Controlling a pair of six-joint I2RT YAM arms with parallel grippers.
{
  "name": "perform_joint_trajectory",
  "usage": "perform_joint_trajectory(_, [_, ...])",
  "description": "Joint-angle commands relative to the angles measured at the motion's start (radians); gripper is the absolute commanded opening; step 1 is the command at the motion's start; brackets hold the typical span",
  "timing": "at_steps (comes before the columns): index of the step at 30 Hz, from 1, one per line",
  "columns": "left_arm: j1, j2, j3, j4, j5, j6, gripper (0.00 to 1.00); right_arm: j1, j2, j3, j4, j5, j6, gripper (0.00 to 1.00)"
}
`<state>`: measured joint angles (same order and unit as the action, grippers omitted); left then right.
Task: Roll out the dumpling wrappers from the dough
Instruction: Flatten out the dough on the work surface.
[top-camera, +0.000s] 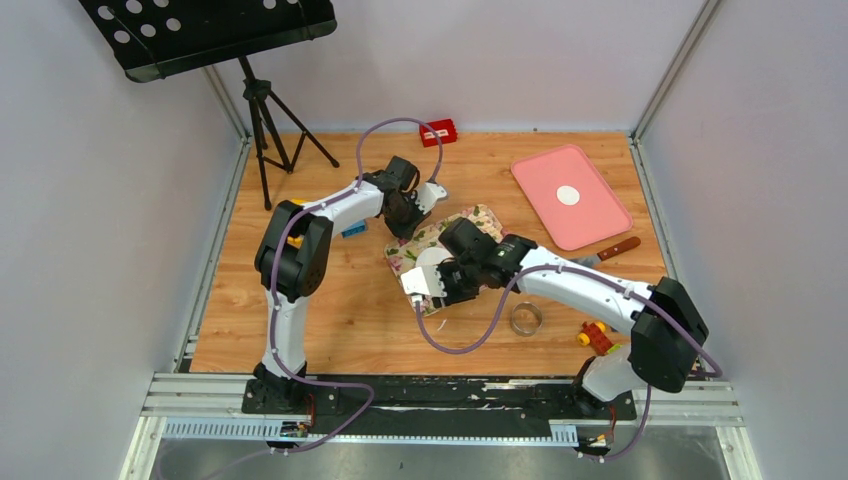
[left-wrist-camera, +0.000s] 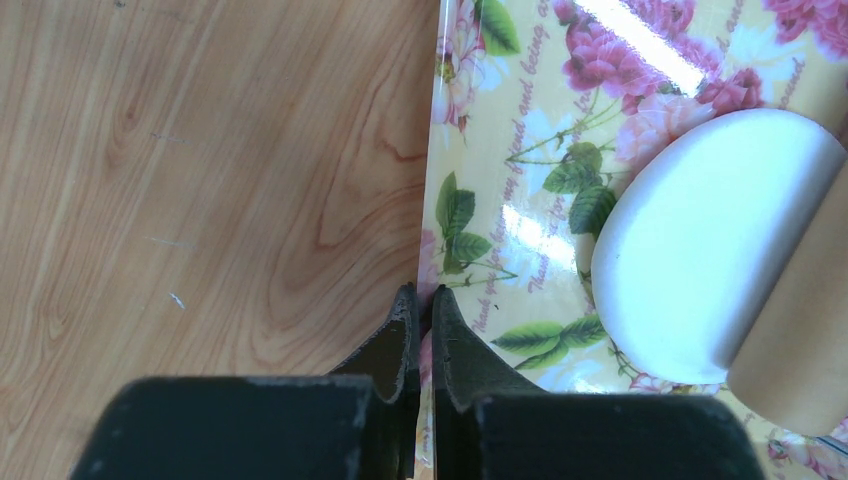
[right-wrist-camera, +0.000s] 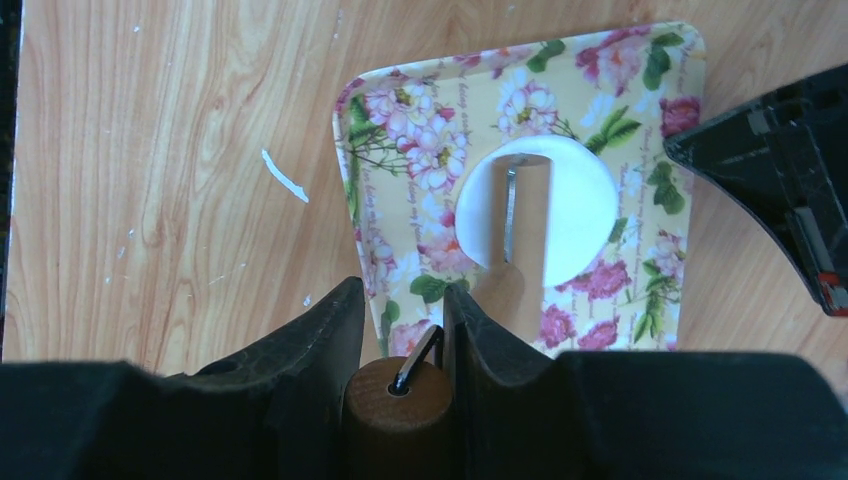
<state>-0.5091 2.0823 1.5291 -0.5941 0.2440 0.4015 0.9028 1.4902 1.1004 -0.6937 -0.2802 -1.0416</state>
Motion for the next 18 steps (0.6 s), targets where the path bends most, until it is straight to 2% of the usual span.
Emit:
perform_joint_trajectory(1, [-0.012, -0.004, -0.009, 0.014, -0.021, -0.007, 0.04, -0.01, -0.065, 0.073, 0.033, 0.032, 0.067, 0.0])
perform_joint_trajectory(3, [-0.012, -0.019, -0.003, 0.013, -0.012, -0.013, 0.05, -0.015, -0.068, 0.102, 0.033, 0.042, 0.071, 0.0])
perform_joint_trajectory(5, [-0.012, -0.041, 0.008, 0.002, -0.003, -0.014, 0.18, -0.019, -0.073, 0.118, 0.038, 0.069, 0.07, 0.0])
perform_joint_trajectory(6, [-0.012, -0.054, 0.009, 0.004, -0.001, -0.017, 0.28, -0.021, -0.074, 0.121, 0.048, 0.089, 0.075, 0.0])
perform_joint_trajectory(10, [0.012, -0.156, 0.008, 0.028, 0.027, -0.035, 0.82, -0.038, -0.093, 0.13, 0.079, 0.137, 0.1, 0.0])
perform_joint_trajectory(12, [0.037, -0.211, -0.001, 0.05, 0.074, -0.046, 0.95, -0.045, -0.109, 0.138, 0.083, 0.148, 0.109, 0.0])
perform_joint_trajectory(13, [0.053, -0.257, -0.007, 0.059, 0.109, -0.047, 0.99, -0.047, -0.115, 0.143, 0.082, 0.153, 0.114, 0.0])
perform_joint_trajectory(18, [0.105, -0.392, -0.034, 0.059, 0.348, -0.006, 1.0, -0.049, -0.14, 0.183, 0.072, 0.183, 0.136, 0.0])
